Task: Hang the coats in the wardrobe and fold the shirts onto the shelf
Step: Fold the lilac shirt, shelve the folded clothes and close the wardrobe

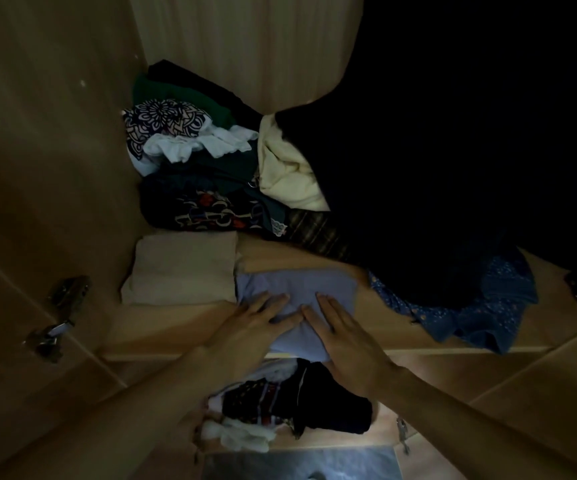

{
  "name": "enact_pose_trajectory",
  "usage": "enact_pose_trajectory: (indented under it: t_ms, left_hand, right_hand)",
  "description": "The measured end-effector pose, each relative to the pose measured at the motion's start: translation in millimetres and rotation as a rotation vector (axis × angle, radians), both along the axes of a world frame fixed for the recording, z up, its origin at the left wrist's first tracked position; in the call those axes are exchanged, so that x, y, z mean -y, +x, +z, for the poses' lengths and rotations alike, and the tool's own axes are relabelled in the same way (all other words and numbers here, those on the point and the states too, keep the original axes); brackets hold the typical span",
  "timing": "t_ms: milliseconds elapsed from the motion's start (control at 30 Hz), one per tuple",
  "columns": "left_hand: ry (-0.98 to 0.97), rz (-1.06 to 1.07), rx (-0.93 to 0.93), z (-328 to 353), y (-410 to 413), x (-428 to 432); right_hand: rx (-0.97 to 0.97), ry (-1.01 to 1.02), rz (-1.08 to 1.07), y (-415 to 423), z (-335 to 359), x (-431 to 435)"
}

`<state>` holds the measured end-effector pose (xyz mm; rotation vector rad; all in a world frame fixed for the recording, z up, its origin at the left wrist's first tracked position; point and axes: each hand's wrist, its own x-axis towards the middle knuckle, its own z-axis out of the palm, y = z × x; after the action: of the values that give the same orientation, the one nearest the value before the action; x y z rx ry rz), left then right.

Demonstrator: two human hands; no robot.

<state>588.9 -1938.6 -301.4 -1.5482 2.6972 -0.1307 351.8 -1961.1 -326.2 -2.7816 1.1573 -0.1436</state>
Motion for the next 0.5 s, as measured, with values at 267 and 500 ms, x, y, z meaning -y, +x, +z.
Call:
enact_pose_trajectory:
  t_ms: [267,500]
  left_hand:
    - [-0.207,-0.068,0.094,3,-8,29]
    - [-0.370,-0.018,-0.027,-6,-7,50]
  right_hand:
    - [0.026,0.005,-0.016,1,4,43]
    - [0.034,0.072,-0.014,6,10,72]
